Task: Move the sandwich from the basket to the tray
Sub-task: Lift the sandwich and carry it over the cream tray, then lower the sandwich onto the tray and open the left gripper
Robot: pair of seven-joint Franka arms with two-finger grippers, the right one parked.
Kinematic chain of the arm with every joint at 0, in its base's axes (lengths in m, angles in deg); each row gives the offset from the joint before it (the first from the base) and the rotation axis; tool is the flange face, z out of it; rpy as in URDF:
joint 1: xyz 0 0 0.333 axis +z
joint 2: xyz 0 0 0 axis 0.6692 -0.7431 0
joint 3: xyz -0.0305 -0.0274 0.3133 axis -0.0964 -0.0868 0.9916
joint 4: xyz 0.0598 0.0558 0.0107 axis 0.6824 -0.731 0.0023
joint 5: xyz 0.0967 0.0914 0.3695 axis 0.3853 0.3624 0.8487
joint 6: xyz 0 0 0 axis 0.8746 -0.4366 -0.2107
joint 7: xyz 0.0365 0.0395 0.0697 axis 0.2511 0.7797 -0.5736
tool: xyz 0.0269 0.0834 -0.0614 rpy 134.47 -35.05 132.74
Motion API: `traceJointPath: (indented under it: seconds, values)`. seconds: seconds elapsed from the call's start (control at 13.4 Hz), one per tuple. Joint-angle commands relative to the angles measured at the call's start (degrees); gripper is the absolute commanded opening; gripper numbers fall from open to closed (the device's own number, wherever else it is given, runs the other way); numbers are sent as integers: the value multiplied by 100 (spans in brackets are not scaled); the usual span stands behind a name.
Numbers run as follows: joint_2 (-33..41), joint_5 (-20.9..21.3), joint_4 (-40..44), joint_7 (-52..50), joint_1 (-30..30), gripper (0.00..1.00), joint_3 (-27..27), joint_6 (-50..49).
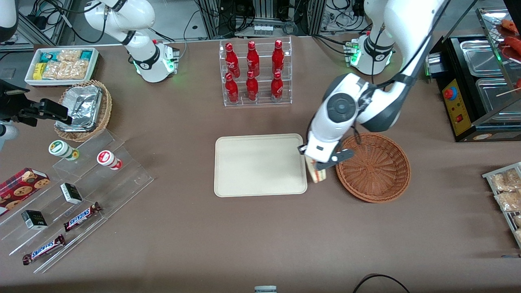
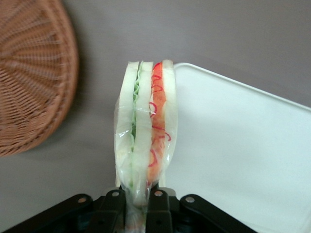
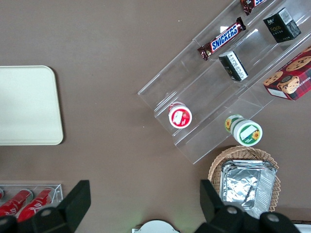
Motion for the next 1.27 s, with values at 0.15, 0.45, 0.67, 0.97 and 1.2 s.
traceJointPath:
  seconds: [0.15, 0.45, 0.67, 0.97, 1.2]
  values:
    - [-1248, 451, 1575, -1, -939, 0, 55, -624]
    - [-1882, 433, 2219, -9, -1204, 0, 64, -590]
    - [-2216, 433, 2553, -114, -1406, 0, 73, -520]
    - [-2401, 442, 2553, -228, -1564, 0, 82, -2]
    - [-2480, 564, 2536, -579, -1888, 0, 257, 393]
